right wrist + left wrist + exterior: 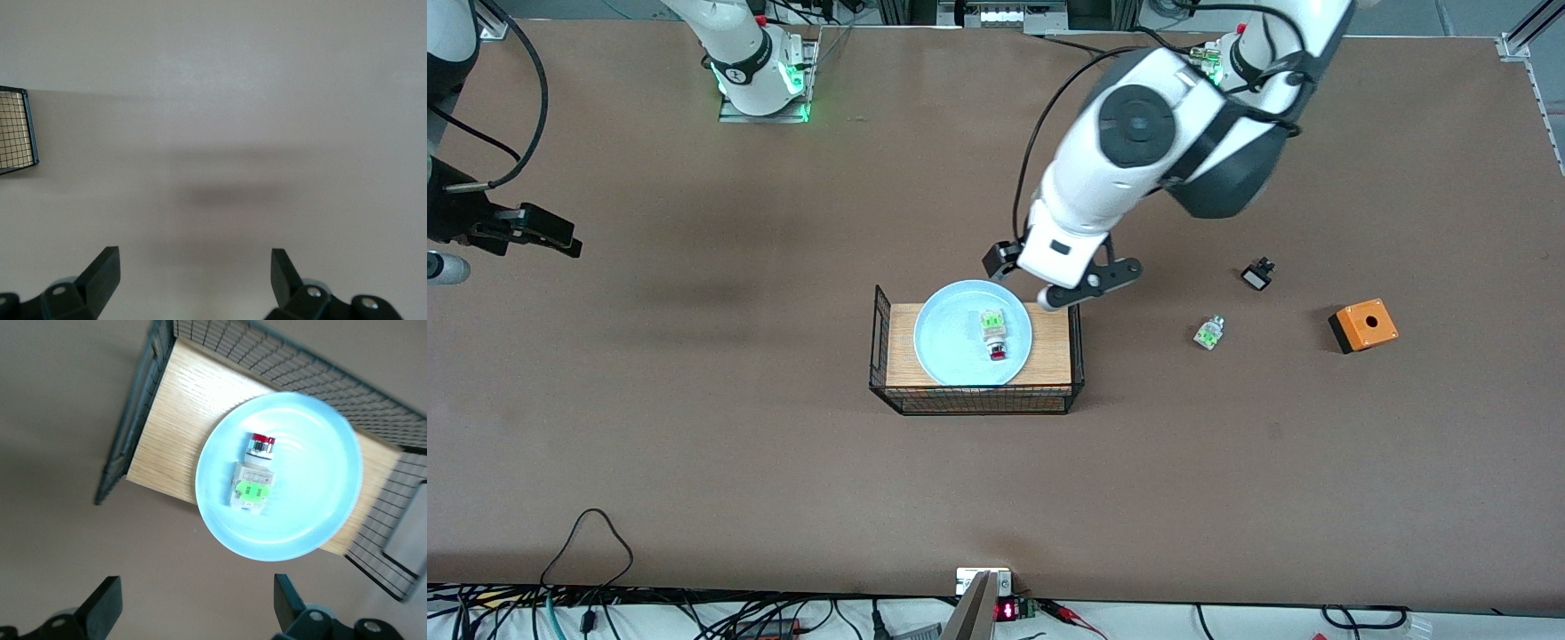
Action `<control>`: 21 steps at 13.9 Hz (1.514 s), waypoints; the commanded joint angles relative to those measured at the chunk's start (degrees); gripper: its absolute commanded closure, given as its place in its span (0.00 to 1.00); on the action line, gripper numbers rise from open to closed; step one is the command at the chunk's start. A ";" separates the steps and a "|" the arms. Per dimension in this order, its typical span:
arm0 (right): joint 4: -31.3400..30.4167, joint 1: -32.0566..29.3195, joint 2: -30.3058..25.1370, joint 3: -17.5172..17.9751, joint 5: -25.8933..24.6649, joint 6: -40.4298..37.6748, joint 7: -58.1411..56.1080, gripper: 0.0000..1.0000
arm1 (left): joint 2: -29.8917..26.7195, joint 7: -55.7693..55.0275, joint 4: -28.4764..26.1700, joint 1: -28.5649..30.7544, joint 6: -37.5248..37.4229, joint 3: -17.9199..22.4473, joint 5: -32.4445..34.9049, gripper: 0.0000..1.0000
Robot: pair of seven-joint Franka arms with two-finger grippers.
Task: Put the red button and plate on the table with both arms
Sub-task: 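Lower the left gripper and grasp the red button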
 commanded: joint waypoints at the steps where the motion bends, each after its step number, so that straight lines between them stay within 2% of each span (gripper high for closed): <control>1: -0.24 -0.37 -0.86 0.07 -0.10 -0.68 0.34 0.00 | 5.86 -2.85 6.49 -3.36 -0.51 0.82 3.35 0.00; 5: -0.24 -0.64 -0.77 0.07 -0.10 -0.60 0.34 0.00 | 8.59 -3.29 7.03 -3.45 5.37 0.82 3.79 0.00; 7: -0.24 -0.64 -0.68 0.07 -0.10 -0.68 0.34 0.00 | 9.21 -4.16 6.51 -3.80 8.35 0.56 11.22 0.00; 10: -0.24 -0.64 -0.68 0.07 -0.01 -0.60 0.43 0.00 | 11.58 -5.84 6.51 -4.51 12.39 0.73 13.99 0.00; 16: -0.24 -0.55 -0.33 0.15 -0.10 -0.60 0.69 0.00 | 13.70 -5.93 6.33 -6.00 12.94 0.82 17.85 0.01; 17: -0.24 -0.55 -0.33 0.15 -0.10 -0.60 0.78 0.00 | 13.78 -5.93 6.33 -6.09 12.94 0.82 17.86 0.11; 19: -0.24 -0.55 -0.33 0.15 -0.10 -0.51 0.78 0.00 | 13.87 -5.93 6.24 -6.09 12.94 0.82 17.86 0.36; 21: -0.24 -0.55 -0.33 0.15 -0.10 -0.59 0.69 0.00 | 13.87 -5.93 6.24 -6.09 12.94 0.82 17.77 0.49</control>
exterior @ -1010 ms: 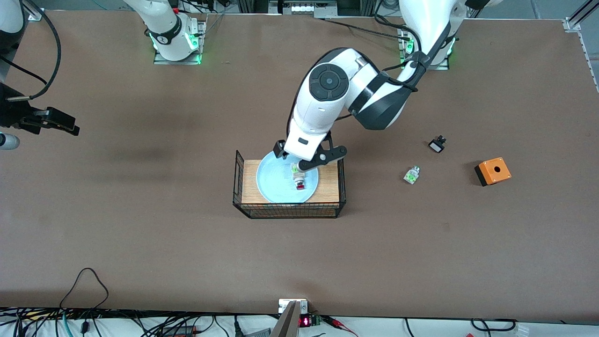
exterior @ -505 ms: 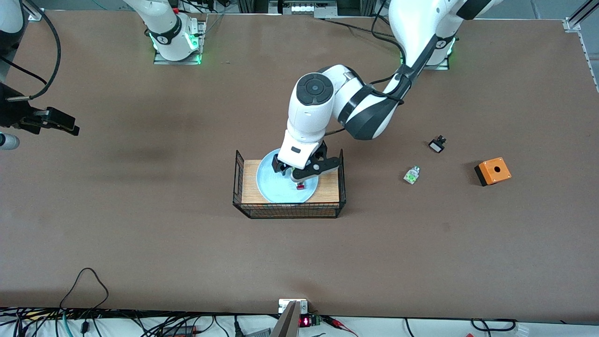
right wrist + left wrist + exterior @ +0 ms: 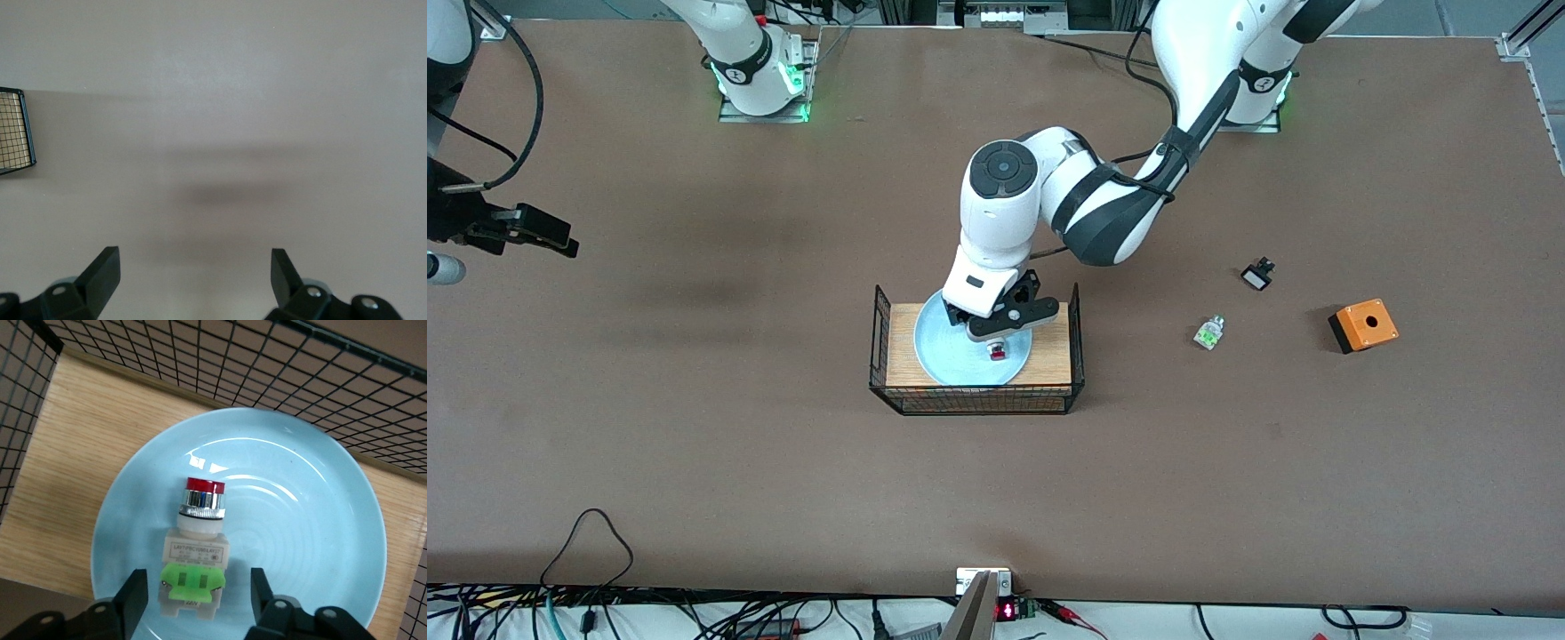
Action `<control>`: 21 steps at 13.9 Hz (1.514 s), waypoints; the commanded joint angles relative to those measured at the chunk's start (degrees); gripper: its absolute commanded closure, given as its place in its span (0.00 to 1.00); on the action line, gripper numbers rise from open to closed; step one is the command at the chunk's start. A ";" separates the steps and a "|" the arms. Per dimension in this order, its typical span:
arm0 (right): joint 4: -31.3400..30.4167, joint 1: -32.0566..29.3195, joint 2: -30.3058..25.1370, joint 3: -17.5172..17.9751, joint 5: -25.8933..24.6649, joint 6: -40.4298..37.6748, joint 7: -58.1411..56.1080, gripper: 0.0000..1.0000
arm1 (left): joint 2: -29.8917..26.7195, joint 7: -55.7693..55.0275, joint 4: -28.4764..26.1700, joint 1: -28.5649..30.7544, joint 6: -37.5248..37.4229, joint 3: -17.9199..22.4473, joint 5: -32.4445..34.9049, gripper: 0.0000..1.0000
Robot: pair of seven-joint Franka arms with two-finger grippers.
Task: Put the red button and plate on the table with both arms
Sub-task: 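Lower the left gripper and grasp the red button, then lift the red button with the left gripper while the right gripper approaches the plate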
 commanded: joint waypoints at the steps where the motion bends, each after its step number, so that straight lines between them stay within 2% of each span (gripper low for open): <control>1: -0.11 -0.22 -0.36 0.26 -0.10 -0.47 0.69 0.00 | 1.10 -0.91 1.96 -0.56 -0.17 0.29 1.72 0.59; 4: -0.11 -0.22 -0.36 0.26 -0.10 -0.47 0.78 0.00 | 0.75 -0.65 2.04 -0.29 -0.25 0.20 1.72 0.87; 8: -0.11 0.04 -0.44 0.35 -0.27 -0.56 0.51 0.00 | -3.37 -0.65 2.13 0.32 -2.79 0.03 0.93 0.88; 11: -0.03 -0.13 -0.44 0.26 -0.10 -0.55 0.60 0.00 | -9.07 -0.12 2.75 0.76 -12.35 -0.50 -0.29 0.88; 13: -0.03 0.48 -0.80 0.78 0.34 -0.64 1.04 0.00 | -13.30 2.58 2.40 1.63 -21.47 -0.07 -1.35 0.87; 16: 1.03 3.81 -0.54 0.96 6.56 -1.34 11.63 0.00 | -16.65 16.27 2.31 7.25 -33.54 -0.24 -1.71 0.87; 18: 1.20 8.89 -0.53 1.31 6.93 -1.35 20.07 0.00 | -17.62 30.13 2.05 12.33 -39.25 -0.15 -1.53 0.87; 21: 1.81 18.73 0.60 1.31 6.93 -0.47 37.19 0.00 | -17.71 50.00 -0.14 22.87 -40.86 -0.24 -1.62 0.86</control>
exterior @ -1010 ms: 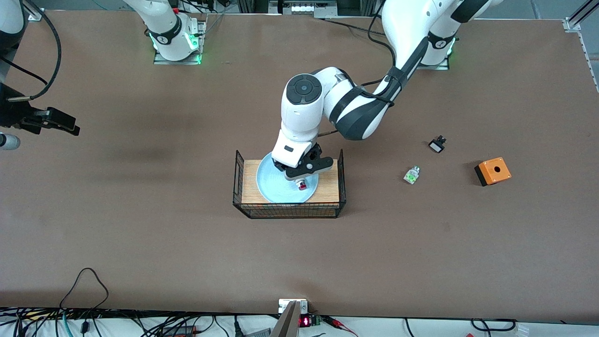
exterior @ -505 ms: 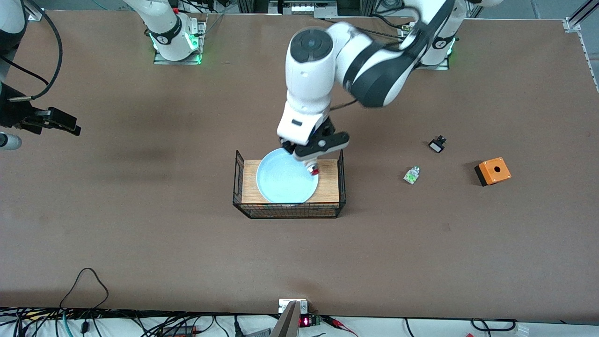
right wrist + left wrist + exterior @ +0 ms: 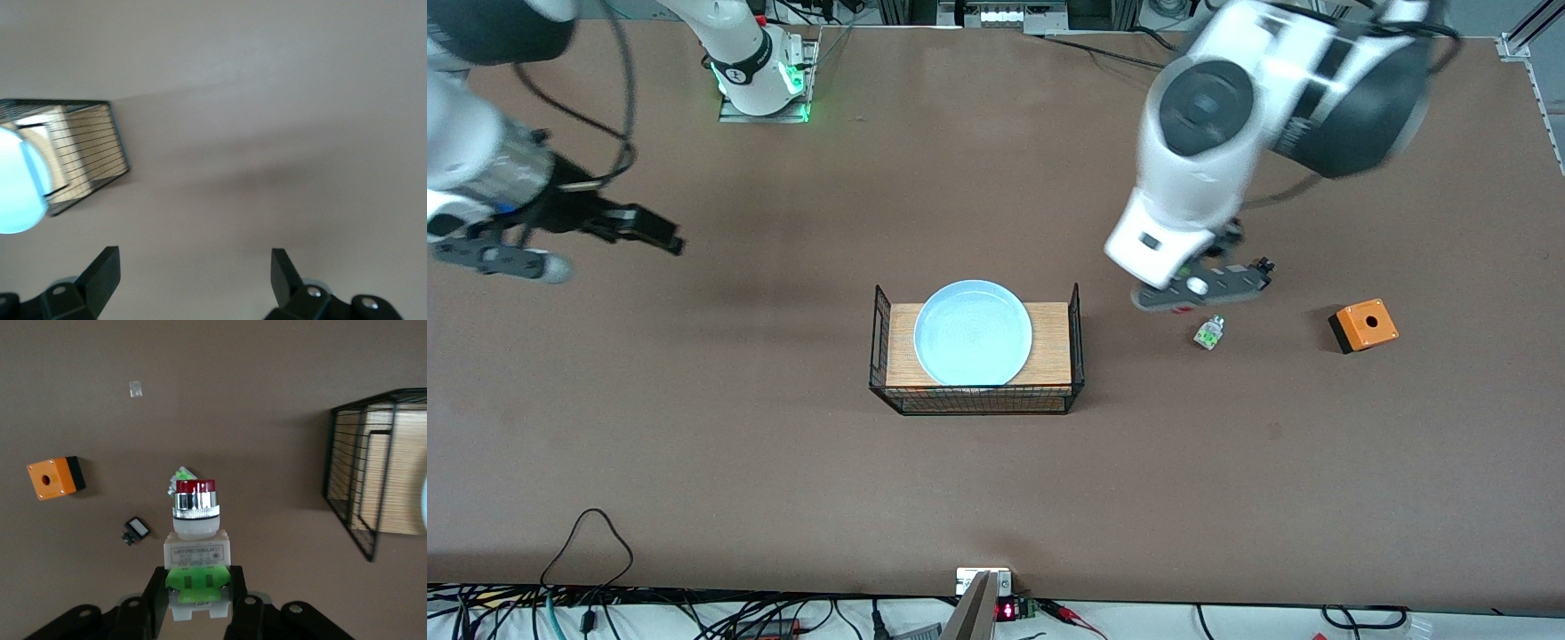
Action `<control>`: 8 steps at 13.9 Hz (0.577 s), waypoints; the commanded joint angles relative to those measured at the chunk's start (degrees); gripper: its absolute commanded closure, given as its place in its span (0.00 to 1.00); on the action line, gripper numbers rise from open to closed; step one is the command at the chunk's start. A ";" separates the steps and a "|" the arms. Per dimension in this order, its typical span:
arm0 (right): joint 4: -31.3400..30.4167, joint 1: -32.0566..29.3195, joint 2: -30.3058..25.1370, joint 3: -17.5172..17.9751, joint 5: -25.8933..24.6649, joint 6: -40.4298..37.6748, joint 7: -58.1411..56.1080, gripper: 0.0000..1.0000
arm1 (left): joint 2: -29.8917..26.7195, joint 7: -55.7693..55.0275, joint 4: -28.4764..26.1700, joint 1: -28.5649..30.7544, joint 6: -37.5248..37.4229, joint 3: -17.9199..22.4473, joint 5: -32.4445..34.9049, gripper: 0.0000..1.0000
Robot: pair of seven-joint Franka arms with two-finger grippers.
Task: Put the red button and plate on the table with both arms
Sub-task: 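Lift the red button with the left gripper while the right gripper approaches the plate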
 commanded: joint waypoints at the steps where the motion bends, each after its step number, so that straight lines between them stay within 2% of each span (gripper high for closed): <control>1: 2.30 8.03 1.93 -0.37 0.25 -0.15 14.00 0.00 | -1.15 17.17 -4.77 9.74 -0.37 -0.82 -1.29 0.86; 4: 4.60 13.93 6.07 -0.37 0.25 4.05 26.40 0.00 | -0.36 27.39 -8.37 16.35 0.50 -0.73 -1.65 0.86; 8: 4.60 18.94 11.25 -0.37 0.17 12.39 39.66 0.00 | 0.43 30.85 -17.68 25.40 9.54 -0.73 -1.74 0.86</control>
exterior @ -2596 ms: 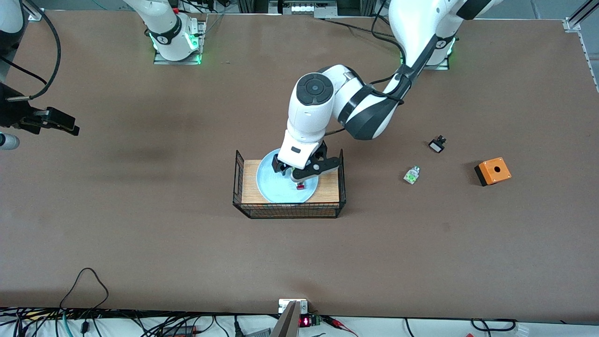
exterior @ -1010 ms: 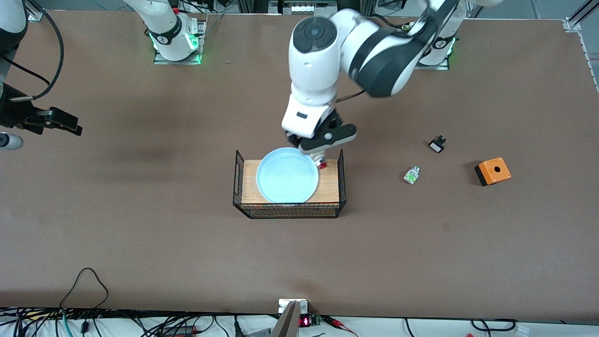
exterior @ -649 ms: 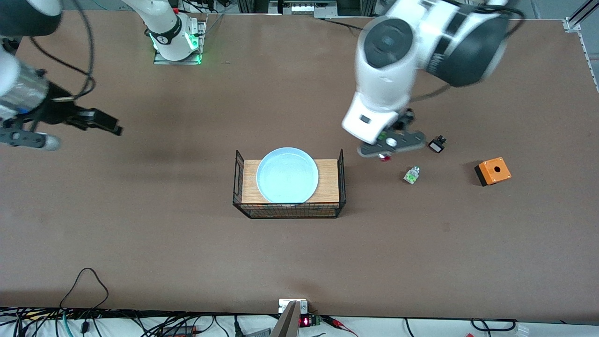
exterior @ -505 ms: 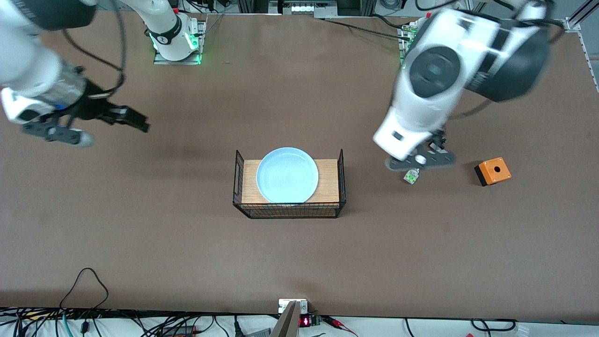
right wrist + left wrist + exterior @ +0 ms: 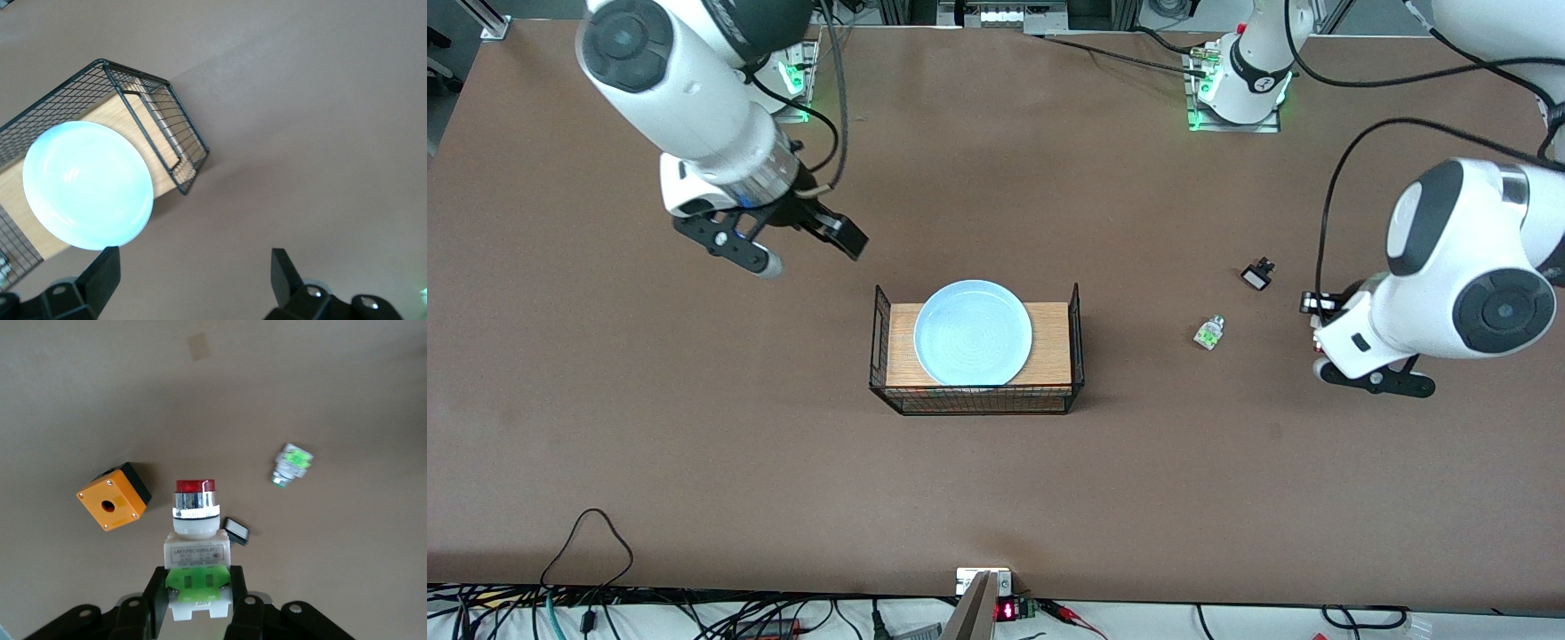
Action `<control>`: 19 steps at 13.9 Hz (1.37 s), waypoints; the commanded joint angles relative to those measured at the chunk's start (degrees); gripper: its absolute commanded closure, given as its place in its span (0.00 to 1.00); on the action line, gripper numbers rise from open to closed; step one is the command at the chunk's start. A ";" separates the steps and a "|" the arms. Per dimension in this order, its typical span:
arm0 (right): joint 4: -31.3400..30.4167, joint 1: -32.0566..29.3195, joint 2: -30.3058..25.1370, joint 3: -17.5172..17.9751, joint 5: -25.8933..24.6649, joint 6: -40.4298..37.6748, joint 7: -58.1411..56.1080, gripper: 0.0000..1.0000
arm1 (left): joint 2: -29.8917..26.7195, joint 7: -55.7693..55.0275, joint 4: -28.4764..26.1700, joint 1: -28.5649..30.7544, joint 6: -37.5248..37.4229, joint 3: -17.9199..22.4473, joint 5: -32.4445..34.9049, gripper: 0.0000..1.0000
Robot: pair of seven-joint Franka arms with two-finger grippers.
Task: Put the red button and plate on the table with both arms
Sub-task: 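Lift the red button with the left gripper while the right gripper approaches the plate, then lower the red button beside the orange box while the right gripper grips the plate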
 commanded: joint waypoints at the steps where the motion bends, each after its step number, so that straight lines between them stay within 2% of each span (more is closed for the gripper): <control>1: 2.05 3.71 4.42 -0.64 0.17 5.35 11.73 0.00 | -0.85 4.35 -8.58 5.29 8.90 -0.77 -0.86 0.86; 5: 2.05 6.54 9.69 -0.64 0.17 12.92 23.37 0.00 | 0.90 13.41 -22.03 10.49 29.21 -0.77 -0.77 0.86; 7: 2.05 6.54 12.24 -0.64 0.17 15.56 23.91 0.00 | 2.92 14.13 -24.51 11.02 30.83 -0.85 -0.95 0.85; 9: 2.05 6.54 14.70 -0.64 0.17 17.67 23.90 0.00 | 3.54 14.22 -24.52 10.85 31.10 -0.85 -0.86 0.85; 10: 2.05 6.45 15.32 -0.64 0.26 18.64 23.91 0.00 | 4.50 14.13 -24.52 10.76 31.97 -0.85 -0.95 0.79; 11: 2.05 6.36 15.68 -0.64 0.26 19.26 23.82 0.00 | 5.64 14.13 -24.61 11.28 32.33 -0.85 -0.95 0.78; 14: 1.96 6.71 16.82 -0.64 0.17 19.26 23.91 0.00 | 7.15 14.04 -24.78 11.20 34.00 -0.85 -0.95 0.77; 15: 1.96 6.80 17.17 -0.64 0.17 19.26 23.91 0.00 | 6.98 13.95 -24.70 10.93 33.92 -0.94 -0.95 0.62; 16: 1.96 6.80 17.52 -0.73 0.17 19.26 23.91 0.00 | 6.80 13.95 -24.44 11.11 33.91 -1.20 -0.95 0.34; 17: 1.96 6.89 17.87 -0.64 0.17 19.26 23.91 0.04 | 6.54 13.95 -24.35 11.19 33.65 -1.90 -0.95 0.12; 18: 1.96 6.89 17.96 -0.73 0.17 19.35 23.91 0.07 | 6.01 13.95 -24.35 11.28 33.39 -2.08 -1.03 0.00; 19: 1.96 6.89 18.23 -0.64 0.08 19.53 23.91 0.08 | 5.66 13.95 -24.00 11.20 33.21 -2.08 -0.95 0.00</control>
